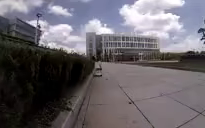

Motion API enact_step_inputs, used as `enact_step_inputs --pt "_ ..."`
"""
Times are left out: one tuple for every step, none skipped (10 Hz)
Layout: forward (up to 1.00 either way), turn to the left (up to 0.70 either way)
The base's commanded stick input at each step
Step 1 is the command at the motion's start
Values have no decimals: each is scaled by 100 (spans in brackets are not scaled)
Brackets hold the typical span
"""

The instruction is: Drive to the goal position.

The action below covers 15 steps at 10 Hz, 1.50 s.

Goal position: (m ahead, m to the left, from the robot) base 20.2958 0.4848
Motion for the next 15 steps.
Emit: enact_step_inputs --pt "4 0" --pt "2 0" --pt "4 0" --pt "4 0" --pt "4 0" --pt "4 0" --pt "2 0" --pt "1 0" --pt "4 0" --pt "4 0" --pt "4 0" --pt "4 0" --pt "4 0" --pt "4 0" --pt "4 0"
